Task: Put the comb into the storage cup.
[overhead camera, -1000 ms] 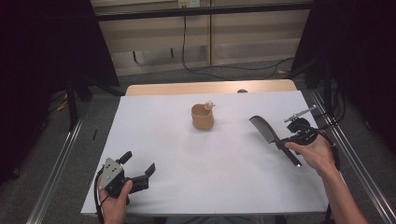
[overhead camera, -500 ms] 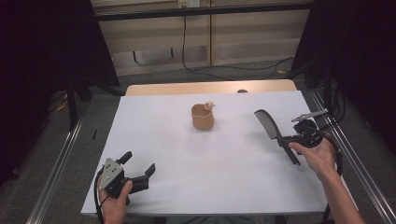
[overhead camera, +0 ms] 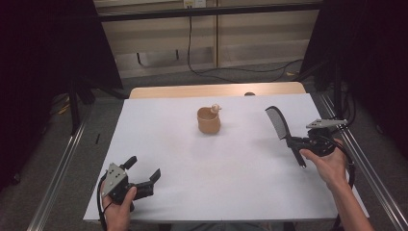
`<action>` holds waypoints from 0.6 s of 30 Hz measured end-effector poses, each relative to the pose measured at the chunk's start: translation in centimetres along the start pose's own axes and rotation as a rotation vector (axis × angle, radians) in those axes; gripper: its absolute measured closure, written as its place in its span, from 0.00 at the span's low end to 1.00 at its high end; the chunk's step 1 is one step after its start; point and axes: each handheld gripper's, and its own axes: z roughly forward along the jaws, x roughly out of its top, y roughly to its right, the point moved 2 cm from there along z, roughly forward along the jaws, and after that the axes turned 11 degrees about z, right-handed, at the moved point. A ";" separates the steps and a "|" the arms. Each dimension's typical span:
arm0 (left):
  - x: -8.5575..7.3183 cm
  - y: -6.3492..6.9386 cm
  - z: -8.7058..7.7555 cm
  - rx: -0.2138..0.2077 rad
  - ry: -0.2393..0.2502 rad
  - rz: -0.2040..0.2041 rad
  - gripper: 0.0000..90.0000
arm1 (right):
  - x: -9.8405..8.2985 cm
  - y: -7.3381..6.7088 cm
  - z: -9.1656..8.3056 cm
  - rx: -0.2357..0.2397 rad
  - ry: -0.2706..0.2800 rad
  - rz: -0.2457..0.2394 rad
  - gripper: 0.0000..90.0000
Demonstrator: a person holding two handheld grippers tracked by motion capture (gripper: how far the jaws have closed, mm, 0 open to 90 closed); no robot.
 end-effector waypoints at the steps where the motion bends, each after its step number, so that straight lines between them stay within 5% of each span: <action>1: 0.0 -0.1 0.0 0.000 -0.002 -0.001 0.03 | 0.0 0.0 0.0 0.005 0.009 0.001 0.81; 18: 0.0 0.0 0.0 -0.002 0.004 -0.002 0.03 | 0.3 -0.9 -0.1 0.076 0.233 -0.024 0.81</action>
